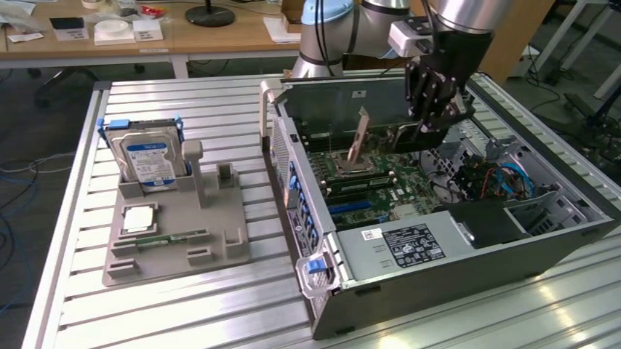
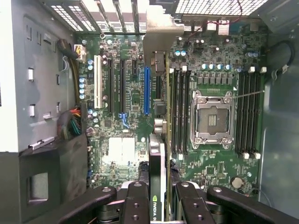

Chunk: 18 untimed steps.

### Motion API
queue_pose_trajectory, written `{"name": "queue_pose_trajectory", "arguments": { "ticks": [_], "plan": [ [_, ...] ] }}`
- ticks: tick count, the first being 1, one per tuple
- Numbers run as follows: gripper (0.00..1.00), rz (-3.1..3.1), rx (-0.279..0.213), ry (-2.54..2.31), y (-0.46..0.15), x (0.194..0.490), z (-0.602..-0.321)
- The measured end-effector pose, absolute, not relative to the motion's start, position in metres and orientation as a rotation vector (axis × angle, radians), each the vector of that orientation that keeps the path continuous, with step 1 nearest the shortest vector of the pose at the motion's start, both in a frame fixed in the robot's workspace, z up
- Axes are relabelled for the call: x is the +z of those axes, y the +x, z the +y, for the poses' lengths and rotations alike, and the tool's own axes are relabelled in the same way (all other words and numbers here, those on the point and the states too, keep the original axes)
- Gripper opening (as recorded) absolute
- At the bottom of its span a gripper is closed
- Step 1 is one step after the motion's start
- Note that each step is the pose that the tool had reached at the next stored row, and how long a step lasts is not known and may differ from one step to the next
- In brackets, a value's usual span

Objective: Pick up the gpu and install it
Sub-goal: 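Insert the gpu into the slot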

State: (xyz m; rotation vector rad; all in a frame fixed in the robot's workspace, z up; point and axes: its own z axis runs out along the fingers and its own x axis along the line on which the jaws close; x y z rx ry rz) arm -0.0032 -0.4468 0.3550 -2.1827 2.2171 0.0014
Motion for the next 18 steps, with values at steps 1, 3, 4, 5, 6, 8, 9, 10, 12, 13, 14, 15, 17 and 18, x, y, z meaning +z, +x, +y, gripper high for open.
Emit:
{"name": "queue_pose_trajectory", "arguments": {
  "ticks": [1, 3, 4, 5, 6, 8, 9, 10, 12, 13, 14, 15, 17, 18],
  "plan": [
    [0.27, 2.216, 0.0, -2.183, -0.004, 0.354, -0.447],
    [0.27, 2.213, -0.004, -2.182, -0.005, 0.351, -0.447],
    [0.27, 2.212, -0.005, -2.181, -0.006, 0.35, -0.447],
    [0.27, 2.211, -0.007, -2.181, -0.007, 0.348, -0.447],
    [0.27, 2.21, -0.009, -2.18, -0.008, 0.347, -0.447],
    [0.27, 2.208, -0.012, -2.179, -0.01, 0.344, -0.447],
    [0.27, 2.208, -0.013, -2.179, -0.01, 0.343, -0.447],
    [0.27, 2.207, -0.014, -2.179, -0.011, 0.341, -0.447],
    [0.27, 2.206, -0.015, -2.178, -0.014, 0.338, -0.447],
    [0.27, 2.206, -0.016, -2.178, -0.015, 0.336, -0.447],
    [0.27, 2.205, -0.017, -2.177, -0.015, 0.335, -0.447],
    [0.27, 2.205, -0.018, -2.177, -0.016, 0.333, -0.447],
    [0.27, 2.204, -0.019, -2.177, -0.017, 0.332, -0.447],
    [0.27, 2.204, -0.019, -2.178, -0.017, 0.332, -0.447]
  ]
}}
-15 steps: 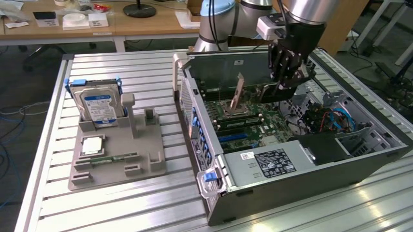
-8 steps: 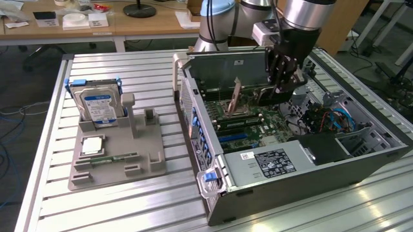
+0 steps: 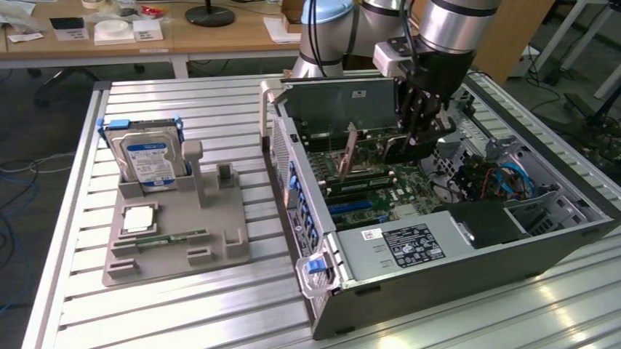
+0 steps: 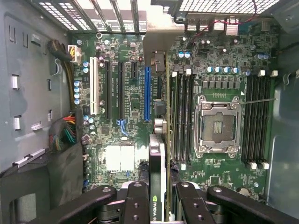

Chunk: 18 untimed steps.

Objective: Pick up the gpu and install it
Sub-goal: 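Insert the gpu into the slot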

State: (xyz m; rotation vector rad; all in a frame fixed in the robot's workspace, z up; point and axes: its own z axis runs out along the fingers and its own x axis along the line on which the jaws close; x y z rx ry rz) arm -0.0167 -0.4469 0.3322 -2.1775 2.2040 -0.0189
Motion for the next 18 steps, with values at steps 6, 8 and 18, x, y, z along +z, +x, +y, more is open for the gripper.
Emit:
{"name": "queue_pose_trajectory", "arguments": {
  "ticks": [6, 8, 18],
  "plan": [
    [0.27, 2.203, -0.019, -2.177, -0.0169, 0.3318, -0.447],
    [0.27, 2.204, -0.019, -2.177, -0.017, 0.3315, -0.4477],
    [0.27, 2.195, -0.038, -2.169, -0.0178, 0.3282, -0.448]
  ]
}}
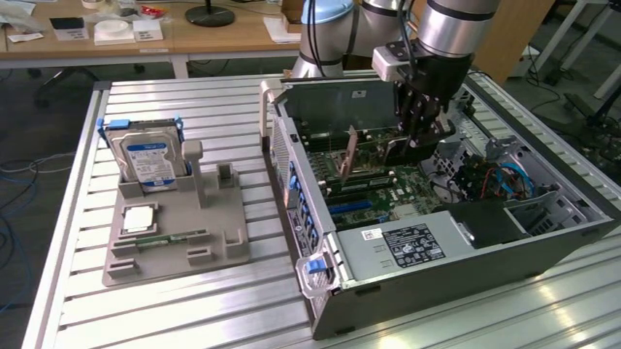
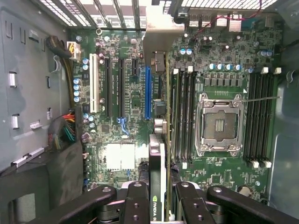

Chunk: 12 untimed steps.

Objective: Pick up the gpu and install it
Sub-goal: 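Insert the gpu into the slot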

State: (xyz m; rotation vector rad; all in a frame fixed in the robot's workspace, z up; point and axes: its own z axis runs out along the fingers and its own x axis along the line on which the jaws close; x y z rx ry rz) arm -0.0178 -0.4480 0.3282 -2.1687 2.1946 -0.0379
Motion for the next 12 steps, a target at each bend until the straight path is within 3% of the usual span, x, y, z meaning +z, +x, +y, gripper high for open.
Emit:
{"name": "queue_pose_trajectory", "arguments": {
  "ticks": [12],
  "plan": [
    [0.27, 2.193, -0.041, -2.168, -0.0179, 0.3256, -0.448]
  ]
}}
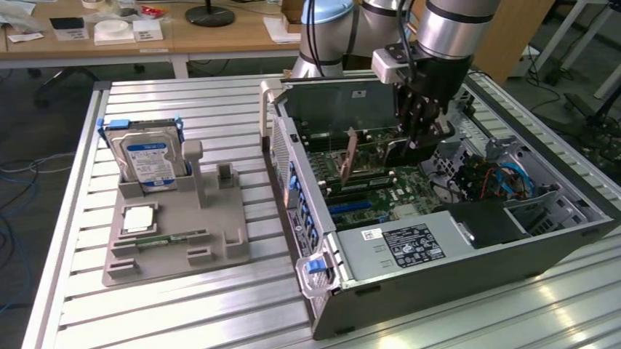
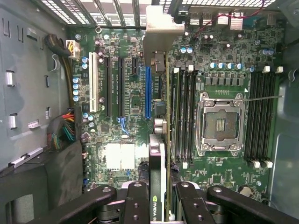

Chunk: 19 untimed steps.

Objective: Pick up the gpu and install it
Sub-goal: 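Insert the gpu into the slot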

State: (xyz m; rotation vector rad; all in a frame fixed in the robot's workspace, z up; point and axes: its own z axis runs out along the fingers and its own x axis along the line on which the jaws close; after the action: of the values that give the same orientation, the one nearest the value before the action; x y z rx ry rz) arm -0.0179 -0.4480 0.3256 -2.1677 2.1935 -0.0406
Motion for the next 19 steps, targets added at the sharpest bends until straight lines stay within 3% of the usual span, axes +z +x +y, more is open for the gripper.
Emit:
{"name": "queue_pose_trajectory", "arguments": {
  "ticks": [19],
  "plan": [
    [0.27, 2.192, -0.043, -2.167, -0.018, 0.3235, -0.448]
  ]
}}
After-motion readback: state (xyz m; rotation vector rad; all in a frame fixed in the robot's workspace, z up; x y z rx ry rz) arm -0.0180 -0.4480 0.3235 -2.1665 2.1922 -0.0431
